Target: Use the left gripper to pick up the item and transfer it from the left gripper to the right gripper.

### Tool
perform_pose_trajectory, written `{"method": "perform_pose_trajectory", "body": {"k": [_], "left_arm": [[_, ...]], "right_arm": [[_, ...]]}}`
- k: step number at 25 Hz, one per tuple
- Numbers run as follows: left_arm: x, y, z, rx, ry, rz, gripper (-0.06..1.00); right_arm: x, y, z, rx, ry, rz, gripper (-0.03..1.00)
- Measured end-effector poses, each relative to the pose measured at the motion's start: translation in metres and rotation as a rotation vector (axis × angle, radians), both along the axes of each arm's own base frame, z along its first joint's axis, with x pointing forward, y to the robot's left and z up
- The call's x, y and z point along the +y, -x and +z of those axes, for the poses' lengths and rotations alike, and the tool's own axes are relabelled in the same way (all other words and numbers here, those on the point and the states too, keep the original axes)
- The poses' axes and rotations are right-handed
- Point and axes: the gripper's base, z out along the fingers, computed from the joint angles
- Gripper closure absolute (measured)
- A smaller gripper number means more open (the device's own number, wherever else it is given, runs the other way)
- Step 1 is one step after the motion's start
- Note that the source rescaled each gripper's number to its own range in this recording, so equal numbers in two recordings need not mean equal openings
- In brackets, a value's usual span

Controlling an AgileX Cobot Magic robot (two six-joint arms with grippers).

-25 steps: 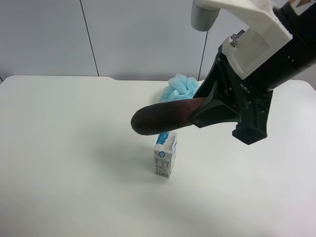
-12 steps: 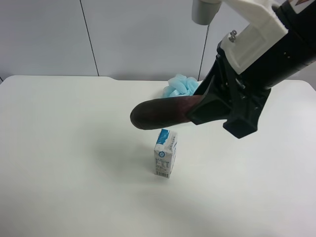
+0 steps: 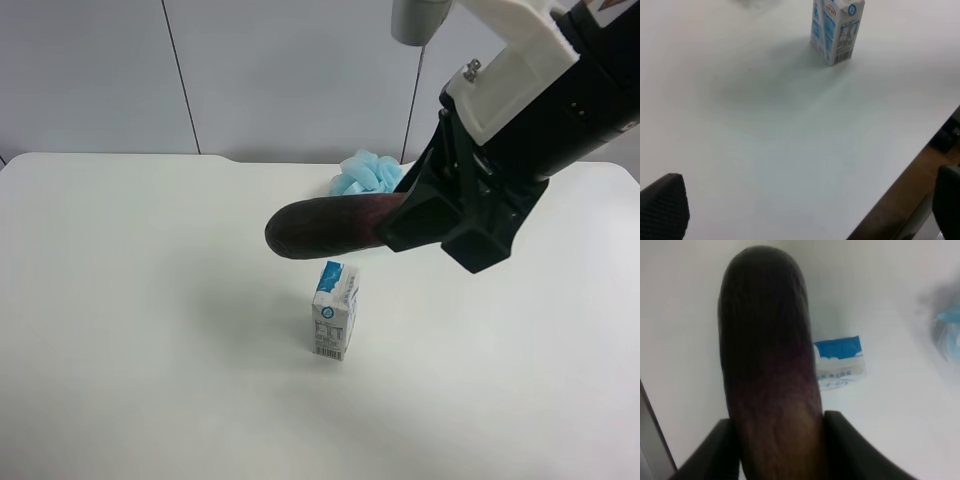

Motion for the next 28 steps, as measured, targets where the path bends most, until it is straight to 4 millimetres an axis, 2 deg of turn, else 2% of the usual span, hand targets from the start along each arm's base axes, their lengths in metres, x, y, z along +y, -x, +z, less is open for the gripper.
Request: {"method": "perform_pose_trajectory", "body": {"k": [3, 7, 13, 18, 23, 28], "left_arm": [[0.0, 0.0, 0.0, 0.0, 0.0, 0.005, -0.05], [0.0, 0.0, 0.0, 0.0, 0.0, 0.096, -0.05], [0.0, -0.001, 0.0, 0.0, 0.0, 0.375, -0.05], [0.001, -0.001, 0.0, 0.0, 0.0, 0.605, -0.05], [0.001, 0.003, 0.0, -0.025, 0.011, 0.734, -0.05], [0.001, 0.007, 0.0, -0.05, 0.021, 0.814, -0.05]], "right_arm": [[0.0, 0.0, 0.0, -0.001, -0.001, -0.001, 0.96], [0.0, 0.0, 0.0, 0.007, -0.005, -0.013, 0.96], [-0.001, -0.004, 0.001, 0.015, -0.025, -0.103, 0.96], [-0.008, -0.014, 0.001, -0.028, 0.002, -0.261, 0.96], [-0.032, -0.035, -0.002, -0.041, 0.035, -0.467, 0.96], [-0.068, -0.07, -0.022, 0.026, 0.081, -0.668, 0.96]]}}
